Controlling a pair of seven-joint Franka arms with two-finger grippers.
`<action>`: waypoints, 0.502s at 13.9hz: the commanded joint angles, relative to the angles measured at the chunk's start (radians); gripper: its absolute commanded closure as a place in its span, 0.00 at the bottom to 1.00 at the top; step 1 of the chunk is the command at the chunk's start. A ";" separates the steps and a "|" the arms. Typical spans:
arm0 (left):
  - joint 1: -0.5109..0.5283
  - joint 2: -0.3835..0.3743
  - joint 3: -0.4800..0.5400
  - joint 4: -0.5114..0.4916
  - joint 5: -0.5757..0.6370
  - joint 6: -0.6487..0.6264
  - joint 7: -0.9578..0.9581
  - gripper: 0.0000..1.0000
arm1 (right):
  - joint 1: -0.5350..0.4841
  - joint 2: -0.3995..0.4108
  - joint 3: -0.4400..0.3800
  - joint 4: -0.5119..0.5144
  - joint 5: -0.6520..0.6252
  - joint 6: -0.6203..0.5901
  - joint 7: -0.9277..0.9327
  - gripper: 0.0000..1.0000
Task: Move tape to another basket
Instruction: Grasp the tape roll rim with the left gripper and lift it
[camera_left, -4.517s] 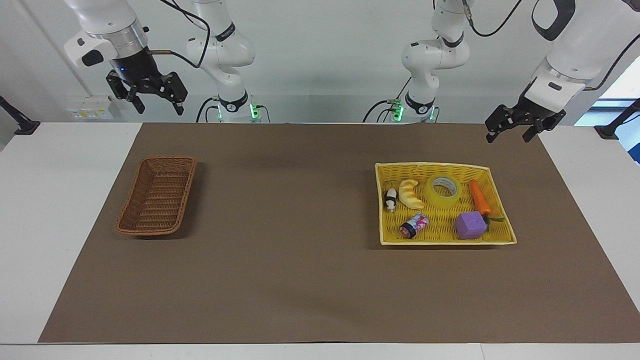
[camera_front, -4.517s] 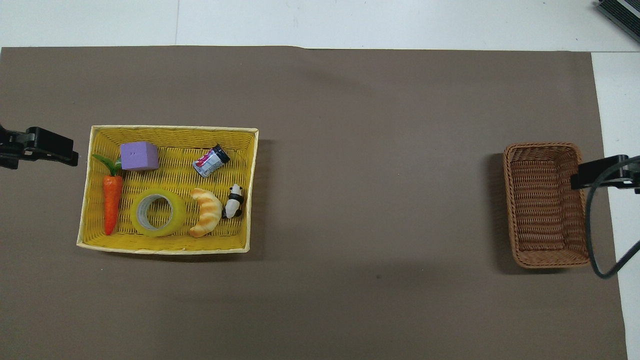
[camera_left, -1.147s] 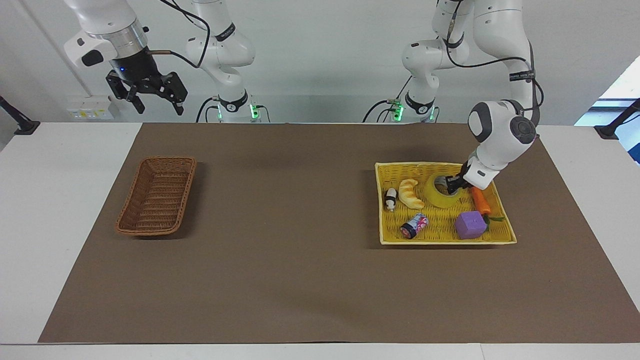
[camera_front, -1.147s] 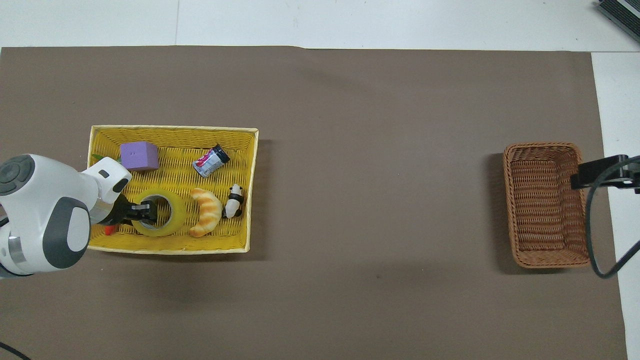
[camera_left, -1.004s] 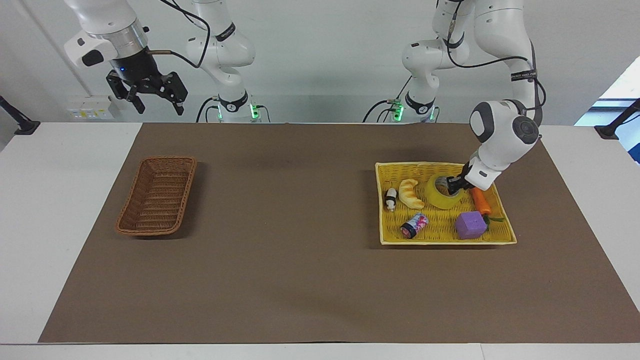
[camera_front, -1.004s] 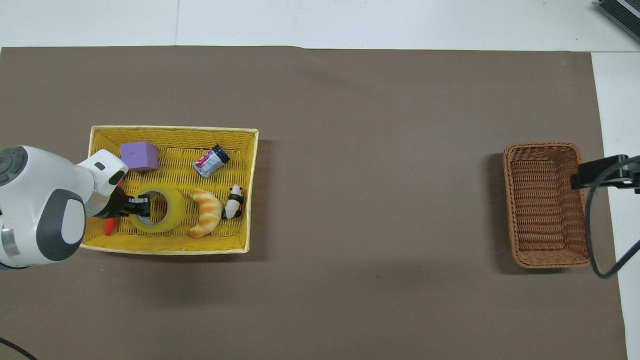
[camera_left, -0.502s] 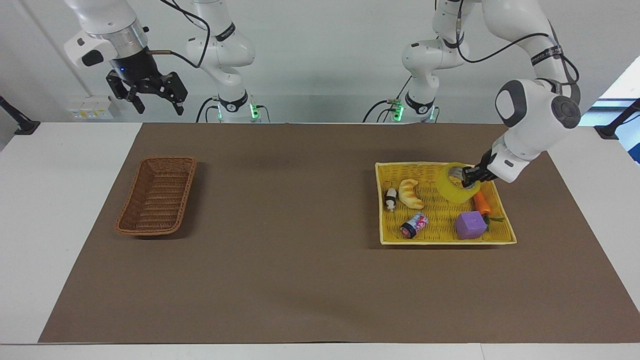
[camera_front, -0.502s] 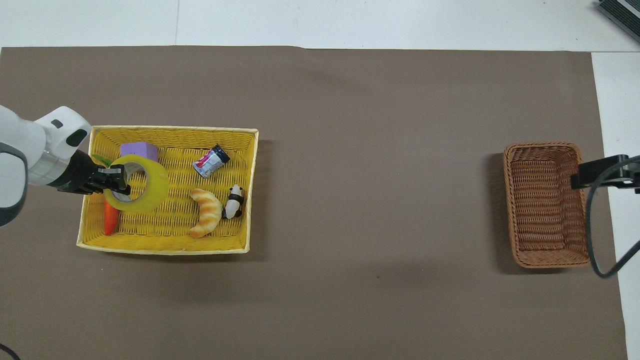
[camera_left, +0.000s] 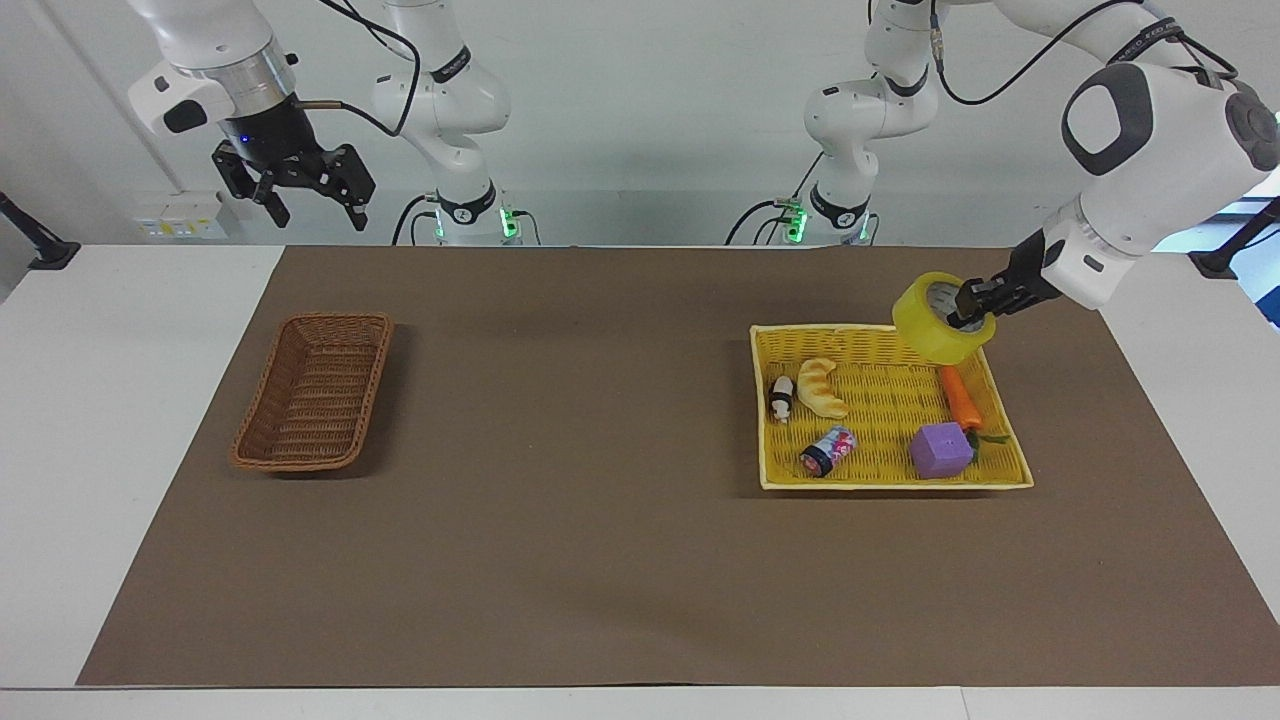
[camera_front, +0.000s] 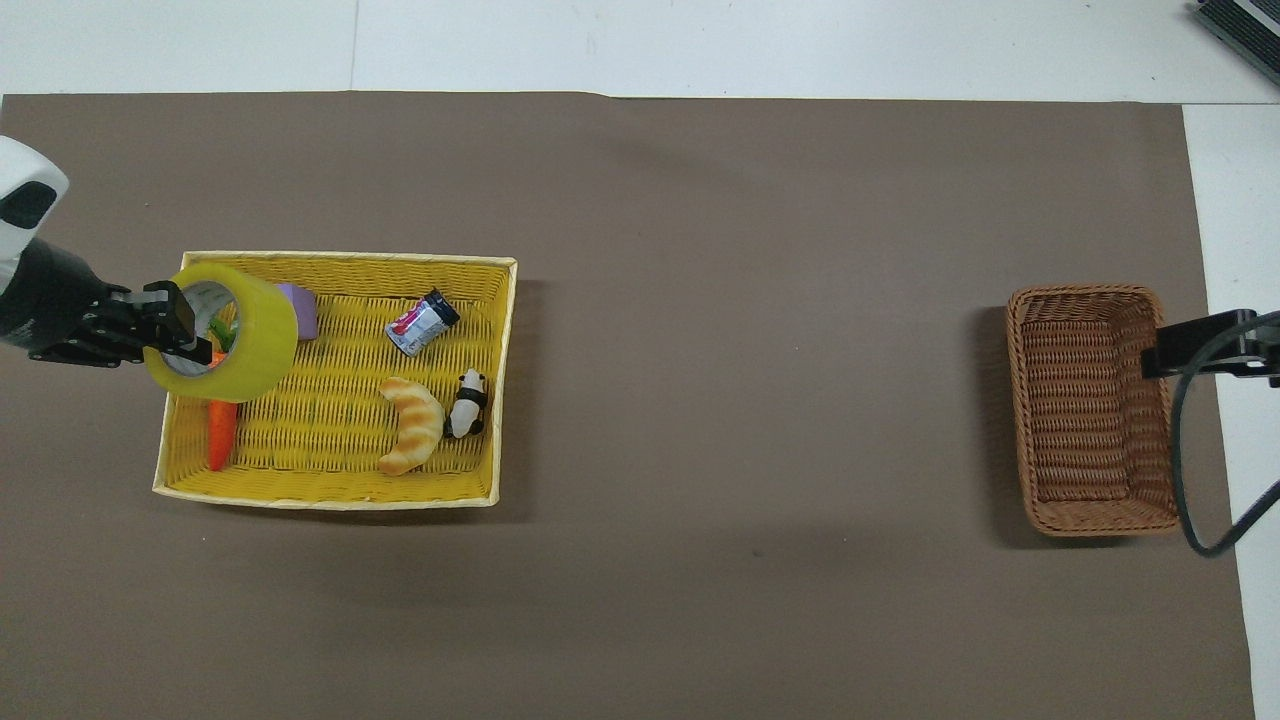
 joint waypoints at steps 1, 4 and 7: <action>-0.031 0.016 0.000 0.028 -0.020 -0.023 -0.044 1.00 | -0.016 -0.004 0.007 -0.004 0.016 -0.003 -0.032 0.00; -0.097 -0.001 0.000 -0.006 -0.018 0.012 -0.117 1.00 | -0.014 -0.004 0.007 -0.004 0.016 -0.003 -0.033 0.00; -0.184 -0.042 -0.002 -0.084 -0.023 0.098 -0.229 1.00 | -0.054 -0.004 0.004 -0.004 0.013 -0.013 -0.041 0.00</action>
